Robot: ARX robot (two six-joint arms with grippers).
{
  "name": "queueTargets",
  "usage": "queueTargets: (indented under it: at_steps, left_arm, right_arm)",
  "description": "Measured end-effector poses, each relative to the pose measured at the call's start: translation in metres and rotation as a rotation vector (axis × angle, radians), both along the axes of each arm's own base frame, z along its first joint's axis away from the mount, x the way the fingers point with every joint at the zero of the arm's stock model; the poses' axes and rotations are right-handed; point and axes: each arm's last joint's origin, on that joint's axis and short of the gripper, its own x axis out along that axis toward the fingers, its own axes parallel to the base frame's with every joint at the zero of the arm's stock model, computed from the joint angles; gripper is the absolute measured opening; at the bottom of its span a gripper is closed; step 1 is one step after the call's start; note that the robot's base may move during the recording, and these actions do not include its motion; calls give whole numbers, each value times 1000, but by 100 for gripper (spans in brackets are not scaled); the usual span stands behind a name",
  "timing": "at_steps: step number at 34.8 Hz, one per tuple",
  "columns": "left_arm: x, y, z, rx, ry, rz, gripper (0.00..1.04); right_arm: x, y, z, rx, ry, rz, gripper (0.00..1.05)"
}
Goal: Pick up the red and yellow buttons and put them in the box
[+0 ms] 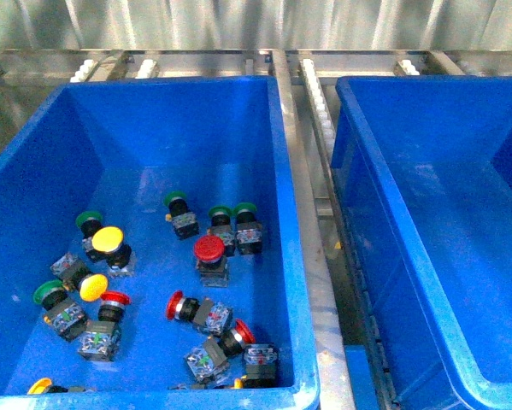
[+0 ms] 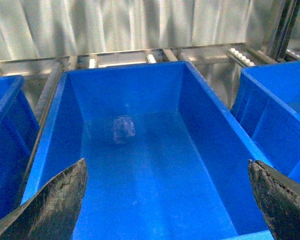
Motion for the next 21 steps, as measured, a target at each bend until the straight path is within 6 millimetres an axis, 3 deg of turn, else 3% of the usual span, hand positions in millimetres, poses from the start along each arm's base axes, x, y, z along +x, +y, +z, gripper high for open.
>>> queueTargets:
  at_steps: [2, 4, 6, 11, 21]
  left_arm:
    - [0, 0, -1, -6, 19, 10, 97]
    - [5, 3, -1, -78, 267, 86, 97]
    - [20, 9, 1, -98, 356, 115, 97]
    - [60, 21, 9, -61, 374, 93, 97]
    - [104, 15, -2, -23, 502, -113, 97]
  right_arm:
    - [0, 0, 0, 0, 0, 0, 98]
    - [0, 0, 0, 0, 0, -1, 98]
    - [0, 0, 0, 0, 0, 1, 98]
    - [0, 0, 0, 0, 0, 0, 98]
    - [0, 0, 0, 0, 0, 0, 98]
